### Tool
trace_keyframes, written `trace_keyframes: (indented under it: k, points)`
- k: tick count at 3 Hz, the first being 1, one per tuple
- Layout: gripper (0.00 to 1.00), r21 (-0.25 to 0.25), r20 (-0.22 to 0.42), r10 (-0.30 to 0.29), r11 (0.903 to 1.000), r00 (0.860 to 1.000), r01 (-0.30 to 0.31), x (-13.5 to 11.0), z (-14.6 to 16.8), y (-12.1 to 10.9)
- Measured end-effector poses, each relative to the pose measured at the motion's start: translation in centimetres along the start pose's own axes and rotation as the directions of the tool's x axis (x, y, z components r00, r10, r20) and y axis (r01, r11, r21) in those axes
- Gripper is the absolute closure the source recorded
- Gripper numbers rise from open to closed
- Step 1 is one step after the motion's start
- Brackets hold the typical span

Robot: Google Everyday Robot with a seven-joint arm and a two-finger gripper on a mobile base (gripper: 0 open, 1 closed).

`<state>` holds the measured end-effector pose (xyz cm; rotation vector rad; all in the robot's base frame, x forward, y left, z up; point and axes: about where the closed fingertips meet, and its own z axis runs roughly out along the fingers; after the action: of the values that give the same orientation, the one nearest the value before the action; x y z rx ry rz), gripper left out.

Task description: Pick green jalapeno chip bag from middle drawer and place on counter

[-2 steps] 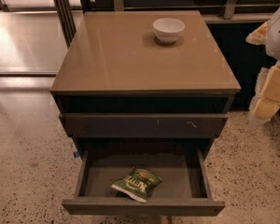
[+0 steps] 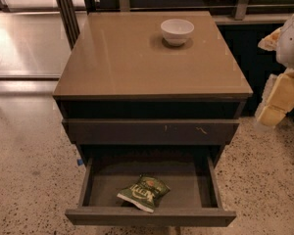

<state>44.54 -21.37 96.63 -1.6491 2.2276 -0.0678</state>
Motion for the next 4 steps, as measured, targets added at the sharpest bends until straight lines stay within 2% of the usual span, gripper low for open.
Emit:
trace_keyframes:
  k: [1,2,3,4]
  points:
    - [0.0,-0.017,0.104,0.135,0.9909,0.985,-0.134,0.7,4.1,0.1]
    - [0.0,-0.026,0.226,0.22,0.9751,0.949,-0.22,0.4,8.6,-0.9]
    - [0.0,-0.019,0.31,0.206,0.9773,0.928,-0.211,-1.2,11.5,-2.8]
    - [0.0,-0.009,0.319,0.204,0.9772,0.926,-0.212,-1.1,12.5,-3.1]
